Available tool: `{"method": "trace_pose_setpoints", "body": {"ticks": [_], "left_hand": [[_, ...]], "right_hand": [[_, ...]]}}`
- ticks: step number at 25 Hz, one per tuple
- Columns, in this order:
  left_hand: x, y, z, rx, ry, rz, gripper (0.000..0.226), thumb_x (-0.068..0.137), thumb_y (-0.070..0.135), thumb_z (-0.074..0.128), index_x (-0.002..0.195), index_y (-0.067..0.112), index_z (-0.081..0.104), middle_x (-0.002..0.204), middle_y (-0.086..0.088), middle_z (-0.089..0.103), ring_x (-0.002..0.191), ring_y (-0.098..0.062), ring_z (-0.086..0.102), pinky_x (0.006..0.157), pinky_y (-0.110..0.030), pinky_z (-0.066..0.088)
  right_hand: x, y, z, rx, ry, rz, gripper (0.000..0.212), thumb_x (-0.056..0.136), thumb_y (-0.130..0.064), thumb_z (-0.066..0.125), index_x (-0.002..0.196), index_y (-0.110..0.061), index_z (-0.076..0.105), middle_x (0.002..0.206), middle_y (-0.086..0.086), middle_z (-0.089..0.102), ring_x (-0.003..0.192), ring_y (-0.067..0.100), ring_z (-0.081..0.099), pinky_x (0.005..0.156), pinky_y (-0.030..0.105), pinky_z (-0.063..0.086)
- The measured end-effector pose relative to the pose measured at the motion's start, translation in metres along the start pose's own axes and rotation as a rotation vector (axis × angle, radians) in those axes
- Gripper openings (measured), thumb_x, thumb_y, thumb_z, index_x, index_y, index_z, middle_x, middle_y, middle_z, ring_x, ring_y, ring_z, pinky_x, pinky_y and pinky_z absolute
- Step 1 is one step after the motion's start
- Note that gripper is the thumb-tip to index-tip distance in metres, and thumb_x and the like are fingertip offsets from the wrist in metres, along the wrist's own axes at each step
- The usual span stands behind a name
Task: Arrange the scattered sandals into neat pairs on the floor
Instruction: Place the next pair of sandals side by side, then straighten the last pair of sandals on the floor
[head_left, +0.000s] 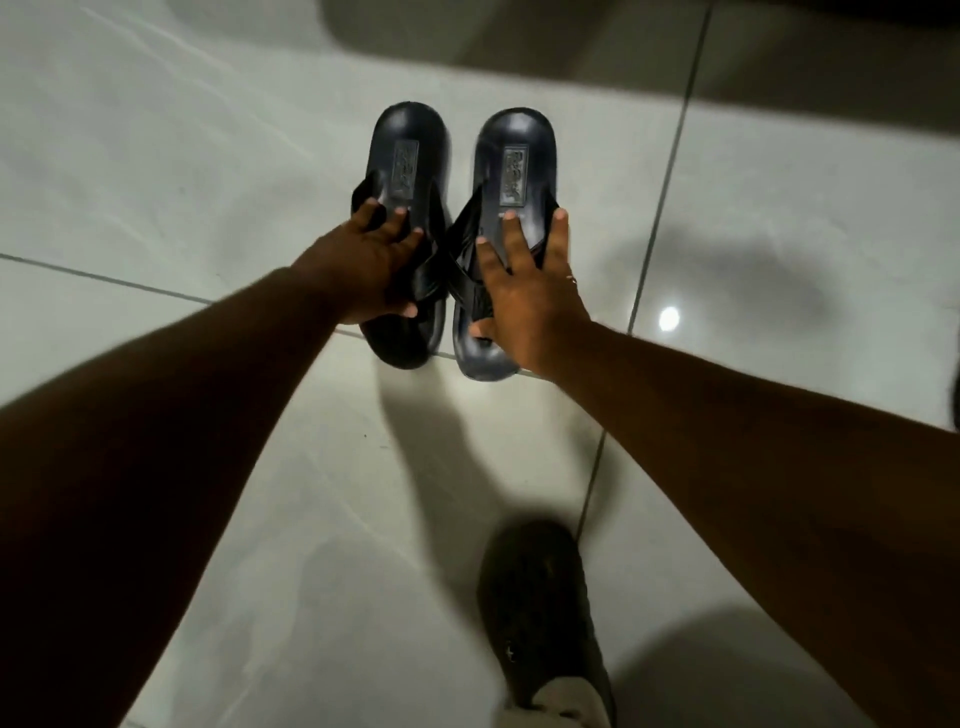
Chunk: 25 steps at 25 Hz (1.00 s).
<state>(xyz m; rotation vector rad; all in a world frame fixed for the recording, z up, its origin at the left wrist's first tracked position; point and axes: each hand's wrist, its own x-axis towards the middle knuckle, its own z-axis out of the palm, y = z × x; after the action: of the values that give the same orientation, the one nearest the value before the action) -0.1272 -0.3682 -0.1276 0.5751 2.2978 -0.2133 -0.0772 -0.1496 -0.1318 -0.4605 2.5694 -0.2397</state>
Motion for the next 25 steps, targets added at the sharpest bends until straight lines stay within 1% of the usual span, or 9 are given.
{"method": "trace_pose_setpoints", "body": {"ticks": [3, 7, 11, 13, 15, 18, 21, 23, 25], "left_hand": [[-0.003, 0.018, -0.008, -0.056, 0.058, -0.022, 0.102, 0.071, 0.065, 0.058, 0.150, 0.013, 0.020, 0.158, -0.022, 0.023, 0.147, -0.043, 0.014, 0.118, -0.055, 0.018], [-0.017, 0.112, -0.044, -0.216, 0.239, -0.081, 0.110, 0.064, 0.076, 0.053, 0.150, 0.017, 0.020, 0.160, -0.016, 0.019, 0.147, -0.042, 0.014, 0.117, -0.057, 0.018], [0.016, 0.261, -0.089, -0.218, 0.271, 0.131, 0.114, 0.061, 0.082, 0.050, 0.150, 0.017, 0.020, 0.160, -0.020, 0.018, 0.145, -0.045, 0.017, 0.113, -0.057, 0.025], [0.050, 0.345, -0.110, -0.214, 0.263, 0.260, 0.114, 0.061, 0.082, 0.049, 0.151, 0.018, 0.018, 0.160, -0.021, 0.018, 0.145, -0.045, 0.018, 0.113, -0.057, 0.027], [0.084, 0.420, -0.129, -0.211, 0.248, 0.321, 0.114, 0.062, 0.081, 0.051, 0.151, 0.021, 0.014, 0.161, -0.018, 0.013, 0.147, -0.042, 0.014, 0.113, -0.056, 0.023], [0.132, 0.498, -0.144, -0.124, 0.226, 0.375, 0.110, 0.064, 0.076, 0.056, 0.151, 0.020, 0.018, 0.160, -0.021, 0.013, 0.146, -0.046, 0.013, 0.114, -0.058, 0.022], [0.161, 0.535, -0.136, -0.061, 0.225, 0.381, 0.113, 0.063, 0.086, 0.032, 0.146, 0.009, 0.033, 0.152, -0.033, 0.026, 0.138, -0.059, 0.022, 0.109, -0.065, 0.028], [0.164, 0.555, -0.133, -0.089, 0.221, 0.299, 0.114, 0.062, 0.089, 0.024, 0.148, 0.013, 0.030, 0.156, -0.028, 0.020, 0.141, -0.057, 0.015, 0.112, -0.066, 0.021], [0.162, 0.588, -0.140, -0.118, 0.206, 0.242, 0.111, 0.062, 0.084, 0.029, 0.151, 0.018, 0.020, 0.161, -0.021, 0.009, 0.146, -0.050, 0.001, 0.115, -0.060, 0.008]], "right_hand": [[-0.014, 0.020, -0.014, 0.168, 0.051, -0.046, 0.092, 0.082, -0.057, 0.059, 0.151, -0.020, 0.012, 0.161, 0.016, -0.004, 0.143, 0.051, -0.009, 0.116, 0.061, 0.015], [-0.088, 0.108, -0.016, 0.185, 0.159, 0.011, 0.081, 0.086, -0.059, 0.045, 0.148, -0.011, 0.026, 0.156, 0.027, 0.017, 0.143, 0.052, 0.012, 0.114, 0.058, 0.022], [-0.196, 0.261, -0.023, 0.139, 0.219, 0.443, 0.081, 0.086, -0.063, 0.035, 0.147, -0.010, 0.029, 0.155, 0.027, 0.022, 0.142, 0.051, 0.017, 0.112, 0.060, 0.023], [-0.251, 0.338, -0.030, 0.158, 0.246, 0.683, 0.079, 0.087, -0.061, 0.038, 0.148, -0.013, 0.025, 0.157, 0.025, 0.017, 0.142, 0.052, 0.013, 0.112, 0.064, 0.020], [-0.291, 0.398, -0.031, 0.189, 0.213, 0.797, 0.075, 0.091, -0.059, 0.039, 0.151, -0.019, 0.016, 0.160, 0.021, 0.006, 0.143, 0.051, 0.004, 0.113, 0.065, 0.015], [-0.305, 0.451, -0.012, 0.292, 0.140, 0.714, 0.068, 0.094, -0.056, 0.032, 0.150, -0.021, 0.021, 0.161, 0.021, 0.001, 0.143, 0.051, 0.004, 0.114, 0.062, 0.013], [-0.300, 0.473, 0.011, 0.353, 0.151, 0.574, 0.069, 0.090, -0.055, 0.021, 0.144, -0.016, 0.036, 0.159, 0.025, 0.008, 0.141, 0.054, 0.015, 0.116, 0.060, 0.017], [-0.304, 0.483, 0.015, 0.414, 0.145, 0.602, 0.058, 0.097, -0.049, 0.029, 0.148, -0.024, 0.026, 0.162, 0.013, -0.006, 0.144, 0.050, 0.002, 0.115, 0.059, 0.016], [-0.323, 0.507, 0.013, 0.465, 0.156, 0.611, 0.056, 0.098, -0.043, 0.037, 0.150, -0.030, 0.018, 0.161, 0.003, -0.017, 0.144, 0.047, -0.010, 0.115, 0.057, 0.016]]}}
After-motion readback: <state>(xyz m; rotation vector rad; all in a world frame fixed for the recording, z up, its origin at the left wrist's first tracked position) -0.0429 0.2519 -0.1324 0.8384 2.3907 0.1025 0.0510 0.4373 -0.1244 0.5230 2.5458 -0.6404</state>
